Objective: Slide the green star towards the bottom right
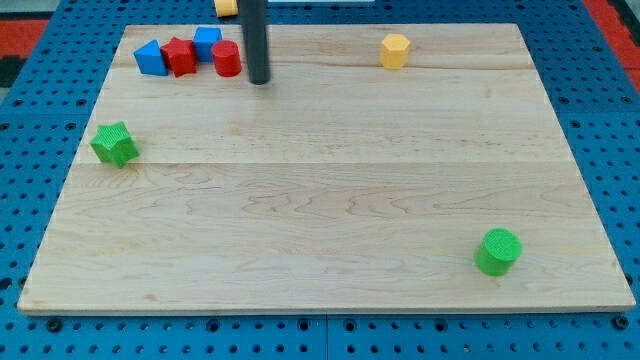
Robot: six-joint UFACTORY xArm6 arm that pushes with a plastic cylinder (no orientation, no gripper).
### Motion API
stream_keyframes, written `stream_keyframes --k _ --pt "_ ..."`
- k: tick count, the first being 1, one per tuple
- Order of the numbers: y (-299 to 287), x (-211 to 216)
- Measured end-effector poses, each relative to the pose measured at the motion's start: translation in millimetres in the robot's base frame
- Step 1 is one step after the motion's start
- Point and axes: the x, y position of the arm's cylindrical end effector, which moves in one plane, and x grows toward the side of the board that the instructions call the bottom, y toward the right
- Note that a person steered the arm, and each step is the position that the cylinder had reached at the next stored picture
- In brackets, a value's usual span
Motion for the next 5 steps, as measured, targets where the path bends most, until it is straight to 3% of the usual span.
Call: stream_keyframes --k 3,5 --pt "-137.0 80.2" --pt "-142.2 134.5"
